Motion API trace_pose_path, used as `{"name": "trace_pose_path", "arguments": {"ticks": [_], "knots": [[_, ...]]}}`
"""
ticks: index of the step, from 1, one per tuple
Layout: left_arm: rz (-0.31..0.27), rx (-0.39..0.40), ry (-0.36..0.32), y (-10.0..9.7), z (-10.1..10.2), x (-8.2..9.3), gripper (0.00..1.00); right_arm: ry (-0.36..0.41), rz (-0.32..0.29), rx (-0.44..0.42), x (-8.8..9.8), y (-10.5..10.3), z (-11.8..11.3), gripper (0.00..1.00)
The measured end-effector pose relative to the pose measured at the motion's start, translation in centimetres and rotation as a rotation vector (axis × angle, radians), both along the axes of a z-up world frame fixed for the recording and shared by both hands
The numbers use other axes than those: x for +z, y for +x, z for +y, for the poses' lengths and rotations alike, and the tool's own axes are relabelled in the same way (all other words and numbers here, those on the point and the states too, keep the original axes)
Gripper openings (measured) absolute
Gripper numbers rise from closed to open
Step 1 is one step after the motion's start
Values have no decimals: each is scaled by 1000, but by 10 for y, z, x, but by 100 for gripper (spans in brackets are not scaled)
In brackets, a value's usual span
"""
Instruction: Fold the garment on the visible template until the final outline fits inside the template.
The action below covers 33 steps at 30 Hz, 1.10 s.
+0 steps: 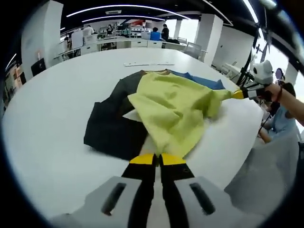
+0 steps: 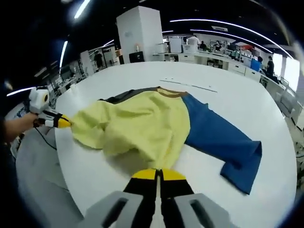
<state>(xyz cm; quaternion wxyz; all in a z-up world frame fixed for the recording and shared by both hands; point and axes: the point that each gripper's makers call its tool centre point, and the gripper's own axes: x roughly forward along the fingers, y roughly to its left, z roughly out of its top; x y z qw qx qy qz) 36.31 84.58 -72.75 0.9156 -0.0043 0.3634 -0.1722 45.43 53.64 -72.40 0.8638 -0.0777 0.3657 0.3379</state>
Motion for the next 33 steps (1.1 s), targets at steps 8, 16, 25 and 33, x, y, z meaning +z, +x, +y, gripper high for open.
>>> {"name": "trace_pose_path", "arguments": {"ticks": [8,16,25,33], "knots": [[-6,5,5,-1,4,2,0,45,-37,-44,14,23,2,0],[-5,8,23,0,7,0,0,56,-74,12,27,59,29,0],[10,25,28,3,13,-5,0,30,-33,60,7,95,62,0],[10,48,39,8,19,-6,0,-11,16,52,-22,116,72,0]]}}
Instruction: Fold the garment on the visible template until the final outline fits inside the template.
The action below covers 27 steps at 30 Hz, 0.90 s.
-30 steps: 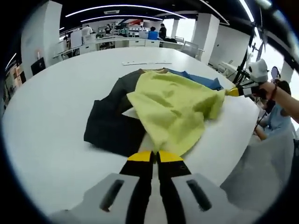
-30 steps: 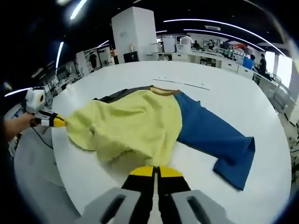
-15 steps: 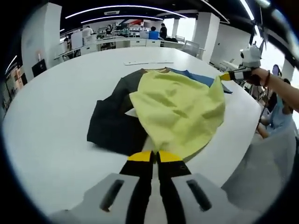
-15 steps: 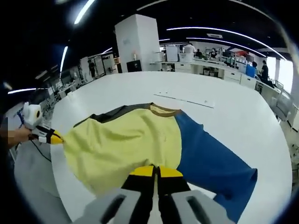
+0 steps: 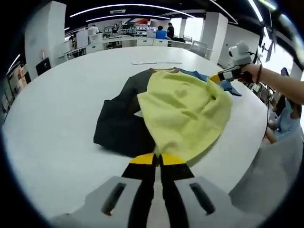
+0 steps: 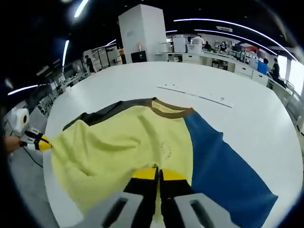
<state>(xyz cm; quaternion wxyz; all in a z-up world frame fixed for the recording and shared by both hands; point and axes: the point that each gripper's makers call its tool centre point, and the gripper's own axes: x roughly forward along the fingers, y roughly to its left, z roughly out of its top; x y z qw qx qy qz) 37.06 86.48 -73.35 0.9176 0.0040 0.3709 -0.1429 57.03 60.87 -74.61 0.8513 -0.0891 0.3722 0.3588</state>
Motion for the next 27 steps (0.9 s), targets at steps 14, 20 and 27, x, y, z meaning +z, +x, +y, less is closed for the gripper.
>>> {"name": "trace_pose_path", "arguments": {"ticks": [14,20,27], "knots": [[5,5,29,3,3,-3,0,-69,-16,-50,-11,9,-12,10],[-3,3,30,5,1,1,0,-16,3,-123,15,-11,-22,30],[-10,-5,32,3,-1,1,0,-20,54,-167,16,-49,-37,33]]}}
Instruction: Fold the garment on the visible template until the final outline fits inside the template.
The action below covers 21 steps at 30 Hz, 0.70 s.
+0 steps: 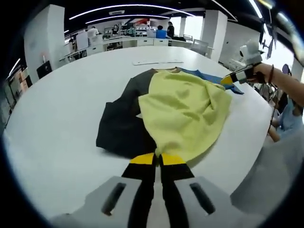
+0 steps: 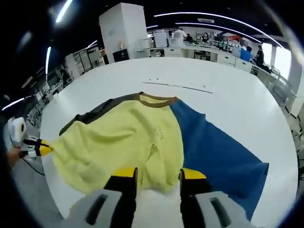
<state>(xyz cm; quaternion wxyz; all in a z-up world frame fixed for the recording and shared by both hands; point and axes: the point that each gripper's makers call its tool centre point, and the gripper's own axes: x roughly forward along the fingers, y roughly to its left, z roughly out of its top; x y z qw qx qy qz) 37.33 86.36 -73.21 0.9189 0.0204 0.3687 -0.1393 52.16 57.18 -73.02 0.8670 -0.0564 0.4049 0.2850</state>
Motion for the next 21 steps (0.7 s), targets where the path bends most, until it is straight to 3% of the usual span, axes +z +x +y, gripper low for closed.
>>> {"name": "trace_pose_path", "arguments": {"ticks": [8,21], "knots": [[-5,-9,4,-2,-2,2,0,49,85,-8,-23,-33,10,30],[-5,-10,-1,-3,-1,2,0,69,120,17,-39,-44,27,14]]}}
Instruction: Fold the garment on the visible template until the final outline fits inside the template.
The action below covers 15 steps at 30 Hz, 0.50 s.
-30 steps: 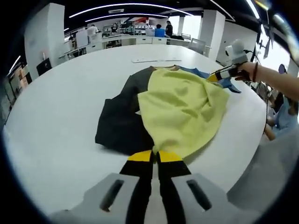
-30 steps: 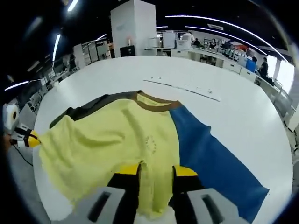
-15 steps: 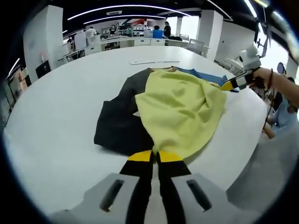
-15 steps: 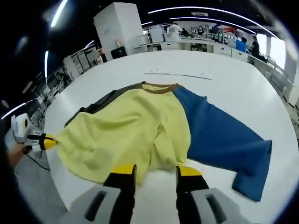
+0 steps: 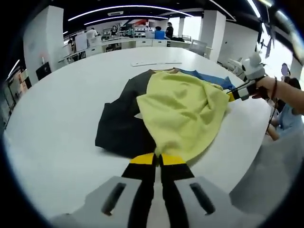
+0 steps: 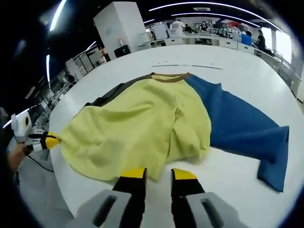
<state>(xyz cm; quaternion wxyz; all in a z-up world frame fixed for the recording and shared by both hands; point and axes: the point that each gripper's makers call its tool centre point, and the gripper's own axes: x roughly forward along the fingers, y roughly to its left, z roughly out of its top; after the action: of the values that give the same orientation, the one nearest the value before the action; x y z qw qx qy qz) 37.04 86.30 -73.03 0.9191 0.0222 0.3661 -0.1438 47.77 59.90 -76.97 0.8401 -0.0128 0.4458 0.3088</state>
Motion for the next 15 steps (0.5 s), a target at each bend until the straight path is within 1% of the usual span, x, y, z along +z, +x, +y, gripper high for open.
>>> {"name": "trace_pose_path", "arguments": {"ticks": [1,2,3,5,6,8,11,12,15], "knots": [[1,0,0,0,0,0,0,0,6,-1,-1,-1,0,11],[3,0,0,-1,0,-1,0,-1,-16,4,-1,3,1,9],[4,-1,1,-1,0,-1,0,-5,-5,1,-3,2,2,7],[9,-1,4,-2,0,-1,0,-5,-8,3,-1,2,1,1],[10,-2,6,-2,0,-1,0,-3,-8,4,-2,2,1,0],[9,-5,3,-2,-1,-1,0,-1,-8,5,-1,1,1,0],[6,-15,5,-3,-3,1,0,-4,-12,45,4,-4,-2,0],[5,-17,5,-4,-3,1,0,-5,-11,44,4,-5,-3,0],[0,-24,-2,-5,-6,4,0,-10,-11,44,8,-14,-15,0]]}}
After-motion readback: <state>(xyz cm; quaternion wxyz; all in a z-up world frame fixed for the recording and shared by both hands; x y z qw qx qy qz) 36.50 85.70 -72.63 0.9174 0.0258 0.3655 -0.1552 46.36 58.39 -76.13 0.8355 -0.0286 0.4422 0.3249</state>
